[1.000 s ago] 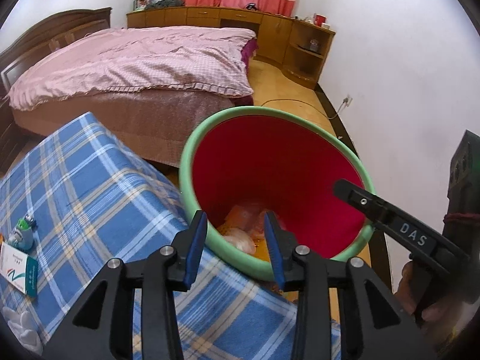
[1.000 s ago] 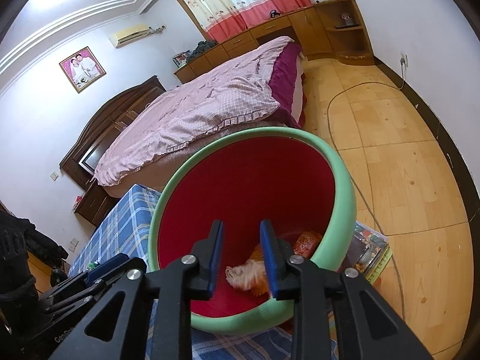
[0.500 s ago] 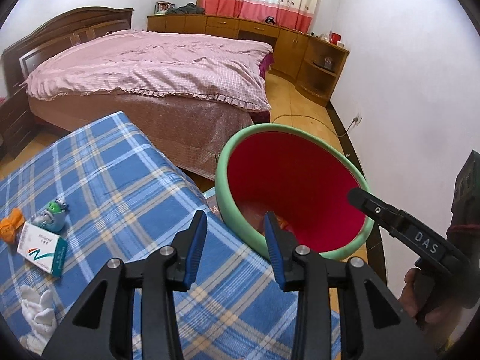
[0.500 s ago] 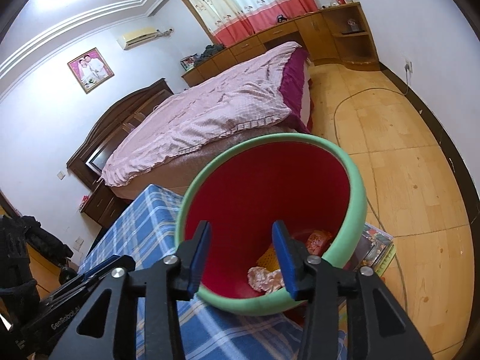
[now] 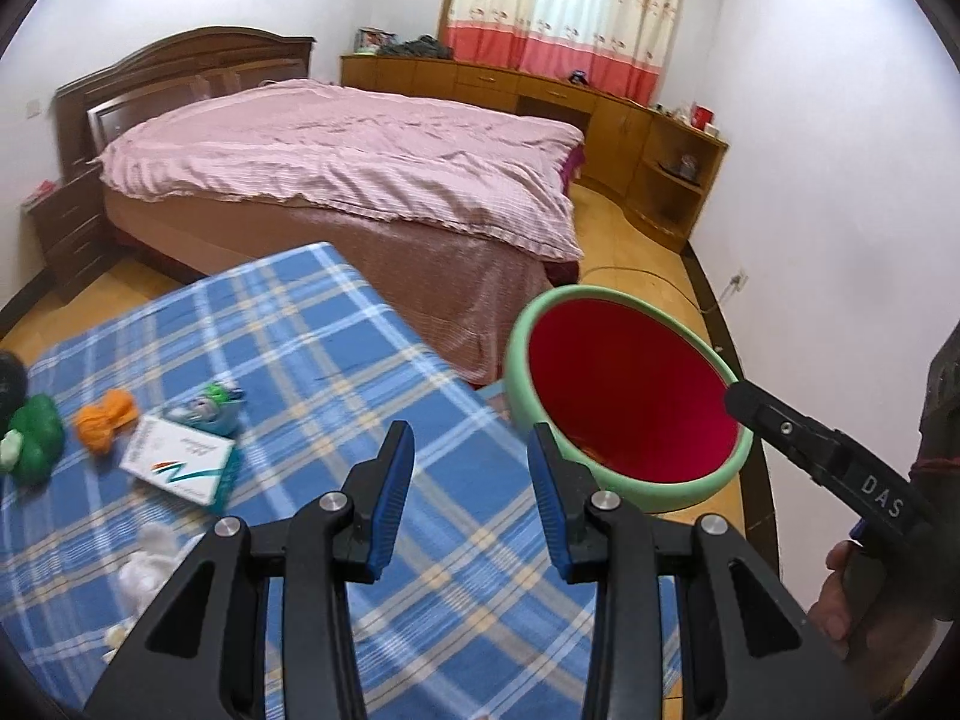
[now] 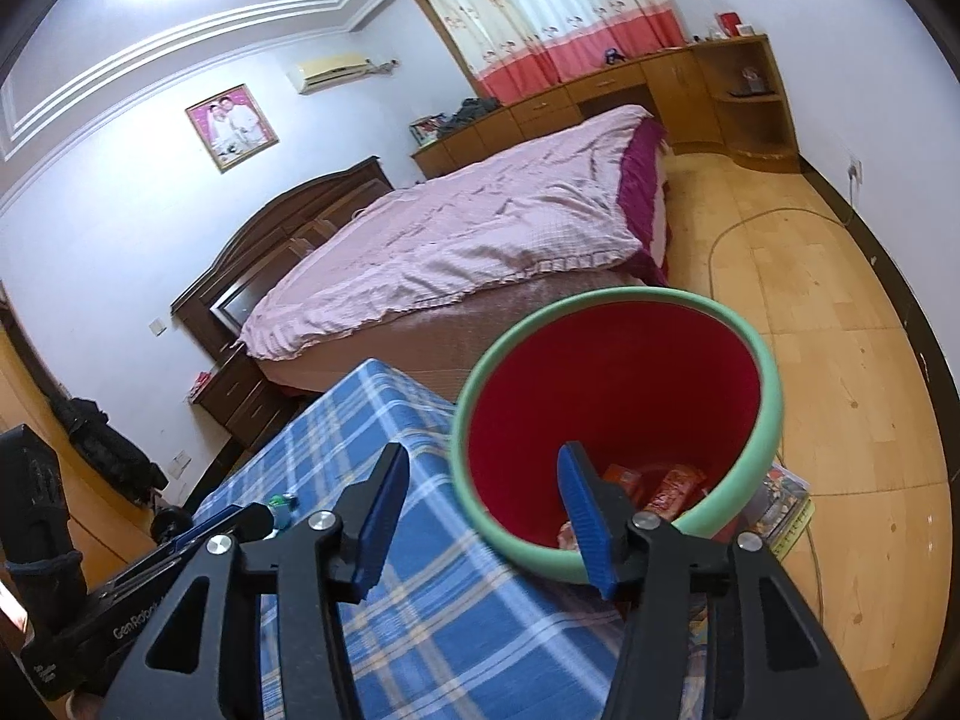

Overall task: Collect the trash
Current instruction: 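Move both open tools back over the table toward remaining trash, then close left tool on the second crumpled cream paper and lift it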

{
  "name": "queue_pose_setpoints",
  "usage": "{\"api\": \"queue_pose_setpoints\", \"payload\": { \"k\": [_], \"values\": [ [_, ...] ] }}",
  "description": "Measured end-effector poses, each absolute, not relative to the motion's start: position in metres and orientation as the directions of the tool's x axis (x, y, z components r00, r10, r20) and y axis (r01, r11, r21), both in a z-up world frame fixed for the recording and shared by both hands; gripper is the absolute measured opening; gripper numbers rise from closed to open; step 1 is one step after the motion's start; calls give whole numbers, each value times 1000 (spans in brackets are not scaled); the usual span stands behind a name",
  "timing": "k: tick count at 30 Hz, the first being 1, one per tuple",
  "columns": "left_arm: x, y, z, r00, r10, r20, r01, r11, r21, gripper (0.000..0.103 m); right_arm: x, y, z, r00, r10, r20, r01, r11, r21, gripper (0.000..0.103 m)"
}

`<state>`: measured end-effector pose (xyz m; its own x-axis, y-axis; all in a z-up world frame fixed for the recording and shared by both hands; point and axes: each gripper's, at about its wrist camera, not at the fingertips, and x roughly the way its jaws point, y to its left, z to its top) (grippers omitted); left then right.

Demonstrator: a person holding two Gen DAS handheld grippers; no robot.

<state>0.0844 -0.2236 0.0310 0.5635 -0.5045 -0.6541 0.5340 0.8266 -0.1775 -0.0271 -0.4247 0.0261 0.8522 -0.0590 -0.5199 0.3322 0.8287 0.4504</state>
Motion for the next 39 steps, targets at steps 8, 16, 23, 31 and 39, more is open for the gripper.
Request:
{"api": "queue_pose_setpoints", "payload": {
  "k": [8,16,23,31,39],
  "values": [
    [77,-173,38,624,-445,-643,449,877,-171,40,-33,-394,38,865,-20,-501,275,855,440,58],
    [71,-121,40,674,-347,-652,358,926,-123,43,-36,-364,43,867,19,-499,224,878,423,61],
    [70,-78,25,681,-269,-681,266,957,-112,44,-33,-343,37,849,61,-524,191,890,414,63],
    [68,-53,-11,610,-236,-757,213,968,-130,44,-23,-317,25,822,108,-559,150,907,395,64],
    [63,-52,-40,536,-226,-813,205,969,-135,55,-14,-304,13,792,140,-595,138,907,397,65]
  ]
}}
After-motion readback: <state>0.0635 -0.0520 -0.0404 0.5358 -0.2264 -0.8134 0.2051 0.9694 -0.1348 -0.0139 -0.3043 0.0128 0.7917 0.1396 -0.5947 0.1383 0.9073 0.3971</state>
